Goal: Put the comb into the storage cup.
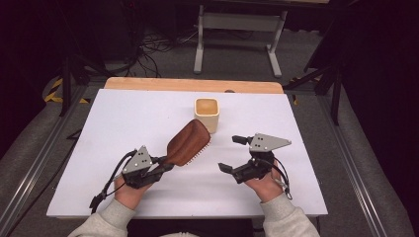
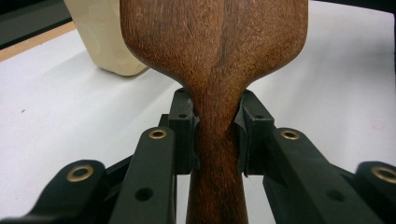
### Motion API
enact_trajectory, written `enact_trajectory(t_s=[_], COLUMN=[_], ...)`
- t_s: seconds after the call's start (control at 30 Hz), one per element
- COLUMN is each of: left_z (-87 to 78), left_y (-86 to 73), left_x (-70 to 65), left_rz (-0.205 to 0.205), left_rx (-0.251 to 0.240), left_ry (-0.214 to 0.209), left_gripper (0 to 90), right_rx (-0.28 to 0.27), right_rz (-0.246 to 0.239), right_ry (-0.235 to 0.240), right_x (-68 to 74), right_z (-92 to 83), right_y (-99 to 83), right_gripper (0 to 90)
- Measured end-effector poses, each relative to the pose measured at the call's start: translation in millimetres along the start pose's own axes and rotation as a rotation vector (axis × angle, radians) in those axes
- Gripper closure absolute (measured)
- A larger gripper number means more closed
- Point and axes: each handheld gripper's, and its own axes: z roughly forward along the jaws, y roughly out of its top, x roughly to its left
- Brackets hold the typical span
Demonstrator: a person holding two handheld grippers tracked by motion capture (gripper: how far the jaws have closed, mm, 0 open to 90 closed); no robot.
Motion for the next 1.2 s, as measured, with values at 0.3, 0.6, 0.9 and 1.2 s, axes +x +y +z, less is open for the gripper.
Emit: enact_trajectory(t_s=[0.3,0.6,0.9,1.2], left_z=[-1.7,-0.9,1.5,2.2], left_y=[0.3,0.6,0.4,0.3], left_x=[0.7,-1.0,-2.7,-1.3], left_rz=[0.0,0.007,0.009,-0.002], left_rx=[0.001,0.005,0.013,0.016], left_ry=[0.015,0.021,0.017,0.006], left_gripper=[72.3,72.3,72.3,72.3], right_rx=[0.033,0.055,0.093,0.123], right_rz=[-0.012,0.009,0.051,0.07], right_ry=[0.05,0.089,0.125,0.132], right_x=[-0.1,0.1,-0.3,1.3], right_z=[26.8,51.8,72.8,83.1], right_y=[19.3,27.7,31.2,35.6], right_gripper=[0.2,0.3,1.0,8.7])
